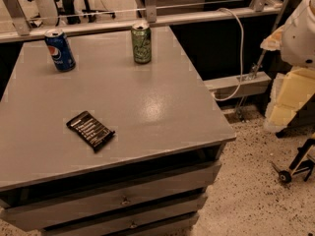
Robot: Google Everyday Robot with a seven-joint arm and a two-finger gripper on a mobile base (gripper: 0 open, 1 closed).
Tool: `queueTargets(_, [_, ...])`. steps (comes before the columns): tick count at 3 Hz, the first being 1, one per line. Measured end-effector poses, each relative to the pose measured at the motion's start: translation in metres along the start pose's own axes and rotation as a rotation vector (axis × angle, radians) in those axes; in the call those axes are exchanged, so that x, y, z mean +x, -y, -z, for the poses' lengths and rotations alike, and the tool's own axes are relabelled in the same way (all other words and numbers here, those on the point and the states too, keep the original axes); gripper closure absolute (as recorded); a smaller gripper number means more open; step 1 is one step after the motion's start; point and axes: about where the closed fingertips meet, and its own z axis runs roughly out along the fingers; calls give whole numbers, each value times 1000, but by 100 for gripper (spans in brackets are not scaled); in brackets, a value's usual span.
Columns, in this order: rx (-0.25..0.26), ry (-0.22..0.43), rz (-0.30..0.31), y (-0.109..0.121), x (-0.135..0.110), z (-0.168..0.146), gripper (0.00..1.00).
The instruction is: Move rxbar chocolate near pepsi can
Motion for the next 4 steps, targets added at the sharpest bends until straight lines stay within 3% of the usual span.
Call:
queueTargets(1, [0,0,0,0,0,0,0])
queueTargets(3, [-62,63,-31,11,-104,-93,0])
queueTargets(4, [-73,143,-78,24,-168,-122,0])
